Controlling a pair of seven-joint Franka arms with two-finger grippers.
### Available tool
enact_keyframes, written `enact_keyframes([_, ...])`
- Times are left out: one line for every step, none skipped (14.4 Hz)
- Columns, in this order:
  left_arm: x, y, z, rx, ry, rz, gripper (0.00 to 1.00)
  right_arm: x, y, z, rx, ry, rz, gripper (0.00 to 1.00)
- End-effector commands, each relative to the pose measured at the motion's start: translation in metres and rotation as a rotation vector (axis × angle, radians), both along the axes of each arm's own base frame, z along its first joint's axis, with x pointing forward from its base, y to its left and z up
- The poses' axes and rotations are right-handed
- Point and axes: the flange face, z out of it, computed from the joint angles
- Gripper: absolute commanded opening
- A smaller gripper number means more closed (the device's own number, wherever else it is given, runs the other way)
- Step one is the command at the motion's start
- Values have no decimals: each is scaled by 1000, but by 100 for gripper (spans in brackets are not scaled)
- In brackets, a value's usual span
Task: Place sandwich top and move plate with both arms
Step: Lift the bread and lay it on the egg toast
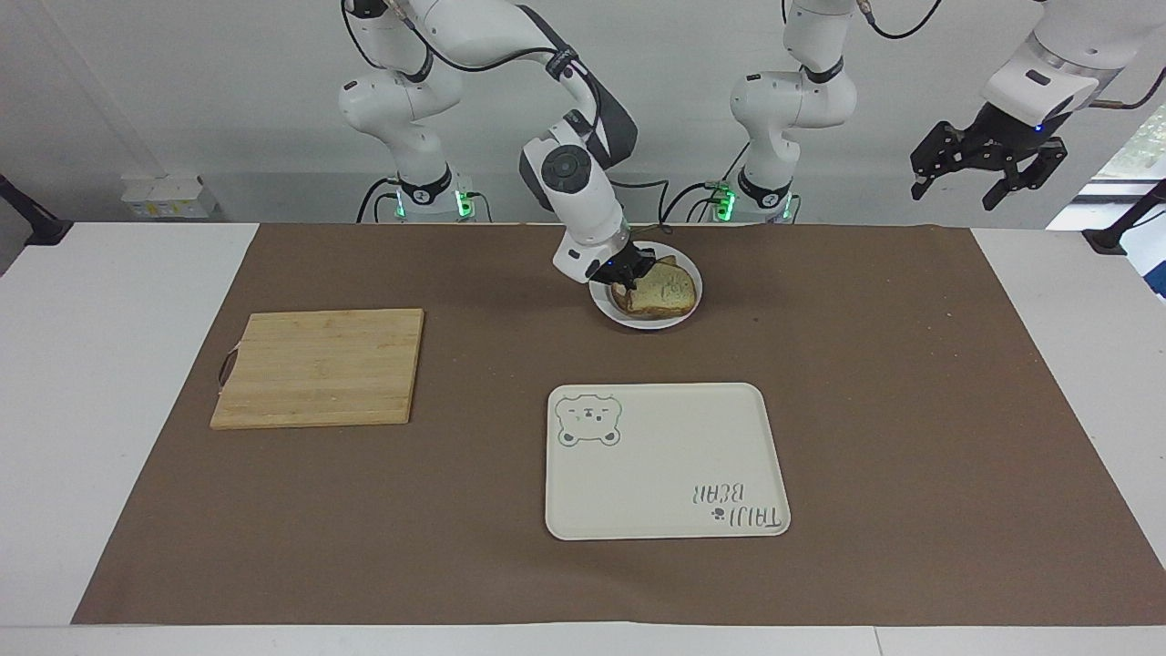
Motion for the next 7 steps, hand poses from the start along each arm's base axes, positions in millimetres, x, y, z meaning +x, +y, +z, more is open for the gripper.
enact_keyframes([-5, 2, 0, -12, -7, 9, 100, -10, -8, -9, -1, 17, -16, 0])
enact_keyframes([-5, 2, 0, -12, -7, 11, 100, -10, -8, -10, -4, 22, -24, 0])
enact_keyframes([-5, 2, 0, -12, -4, 11, 100, -9, -8, -11, -2, 20, -16, 8])
enact_keyframes([-5, 1, 0, -12, -4, 8, 100, -8, -9, -11, -2, 20, -18, 45])
enact_keyframes([-5, 0, 0, -12, -4, 8, 100, -8, -8, -11, -3, 21, -17, 99])
enact_keyframes([-5, -3, 0, -12, -4, 3, 100, -6, -7, -9, 0, 20, -18, 100])
enact_keyframes([-5, -5, 0, -12, -6, -3, 100, -2, -5, -5, 7, 10, -23, 100])
